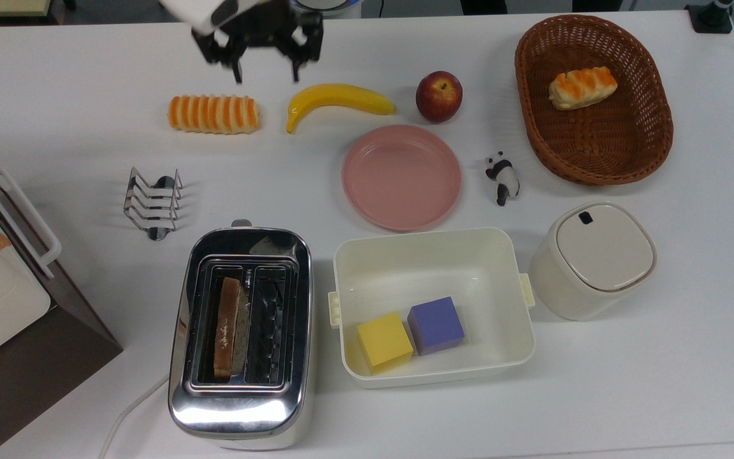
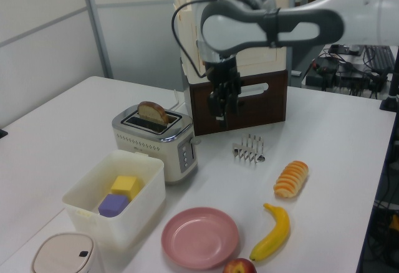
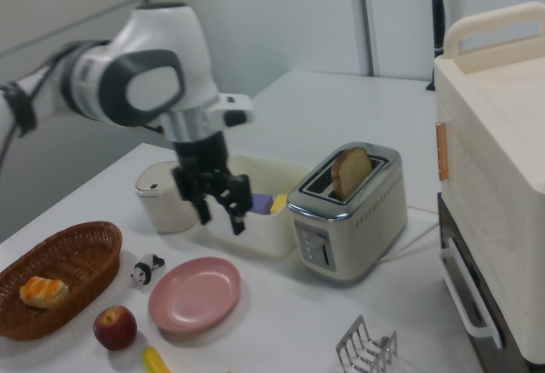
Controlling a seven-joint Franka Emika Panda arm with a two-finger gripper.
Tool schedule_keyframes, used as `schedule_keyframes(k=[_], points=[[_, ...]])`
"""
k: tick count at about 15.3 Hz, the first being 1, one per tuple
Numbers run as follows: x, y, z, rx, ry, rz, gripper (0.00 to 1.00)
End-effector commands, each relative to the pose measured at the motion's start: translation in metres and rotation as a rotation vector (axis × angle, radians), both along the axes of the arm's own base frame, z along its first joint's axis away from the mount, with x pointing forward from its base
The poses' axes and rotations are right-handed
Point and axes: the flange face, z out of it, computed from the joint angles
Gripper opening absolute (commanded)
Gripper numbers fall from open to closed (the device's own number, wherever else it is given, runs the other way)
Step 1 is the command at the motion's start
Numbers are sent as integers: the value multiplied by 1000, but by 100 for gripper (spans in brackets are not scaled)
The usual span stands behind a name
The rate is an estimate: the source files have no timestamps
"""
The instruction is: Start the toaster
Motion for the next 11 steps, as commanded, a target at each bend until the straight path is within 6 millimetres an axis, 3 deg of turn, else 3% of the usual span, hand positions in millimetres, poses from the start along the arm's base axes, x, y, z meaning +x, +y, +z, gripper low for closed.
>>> schedule_keyframes(k=[1,5,8,11], points=[[-50,20,20,11,-2,-17,100],[-51,19,18,11,-7,-21,100],[-50,-3,22,20,-15,-66,100],[-51,-1,21,22,-7,-70,100]])
